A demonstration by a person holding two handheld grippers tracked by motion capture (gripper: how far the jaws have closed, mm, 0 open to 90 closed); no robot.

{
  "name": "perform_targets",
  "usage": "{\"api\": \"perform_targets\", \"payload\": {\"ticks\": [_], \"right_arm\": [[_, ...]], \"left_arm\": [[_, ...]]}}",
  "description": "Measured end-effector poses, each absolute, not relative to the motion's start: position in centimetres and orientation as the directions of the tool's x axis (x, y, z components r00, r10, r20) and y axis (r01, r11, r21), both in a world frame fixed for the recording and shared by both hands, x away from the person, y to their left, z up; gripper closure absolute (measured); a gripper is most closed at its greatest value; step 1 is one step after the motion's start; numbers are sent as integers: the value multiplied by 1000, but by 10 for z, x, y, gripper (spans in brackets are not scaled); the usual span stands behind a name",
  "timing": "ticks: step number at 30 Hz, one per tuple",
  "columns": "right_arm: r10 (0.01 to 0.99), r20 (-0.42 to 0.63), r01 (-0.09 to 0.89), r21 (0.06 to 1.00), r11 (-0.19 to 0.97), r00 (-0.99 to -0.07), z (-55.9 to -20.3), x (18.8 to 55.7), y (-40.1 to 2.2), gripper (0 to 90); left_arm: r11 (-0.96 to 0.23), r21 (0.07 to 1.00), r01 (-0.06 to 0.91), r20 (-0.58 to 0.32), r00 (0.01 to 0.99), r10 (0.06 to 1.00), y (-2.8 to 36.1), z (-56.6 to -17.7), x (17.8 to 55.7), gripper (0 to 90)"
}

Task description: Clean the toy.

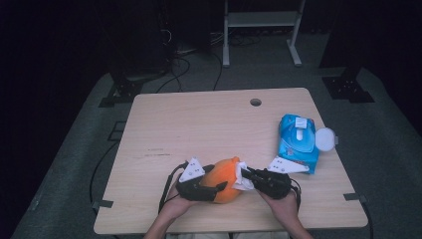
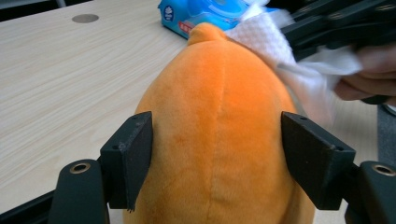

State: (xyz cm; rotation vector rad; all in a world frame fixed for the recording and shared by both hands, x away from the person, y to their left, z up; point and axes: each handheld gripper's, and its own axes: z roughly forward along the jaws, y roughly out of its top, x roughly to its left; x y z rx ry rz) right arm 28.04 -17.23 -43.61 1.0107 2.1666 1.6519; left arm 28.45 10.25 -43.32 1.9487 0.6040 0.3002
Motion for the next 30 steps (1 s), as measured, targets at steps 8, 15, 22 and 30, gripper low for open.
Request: {"api": "perform_targets", "payload": {"ticks": [8, 15, 22, 30], "right_arm": [[685, 281, 465, 880, 95, -673, -450, 294, -184, 830], [669, 232, 390, 916, 94, -706, -434, 287, -182, 829], [658, 206, 364, 925, 112, -724, -424, 278, -174, 829], [699, 159, 362, 920, 152, -697, -427, 284, -182, 829]], "left_arm": [[-355, 896, 265, -47, 854, 518, 98, -434, 283, 273], [-367, 898, 243, -29, 865, 502, 94, -434, 280, 270], [-420, 888, 187, 34, 885, 465, 87, -434, 274, 264], [-450, 881, 145, 78, 894, 441, 78, -435, 269, 264]]}}
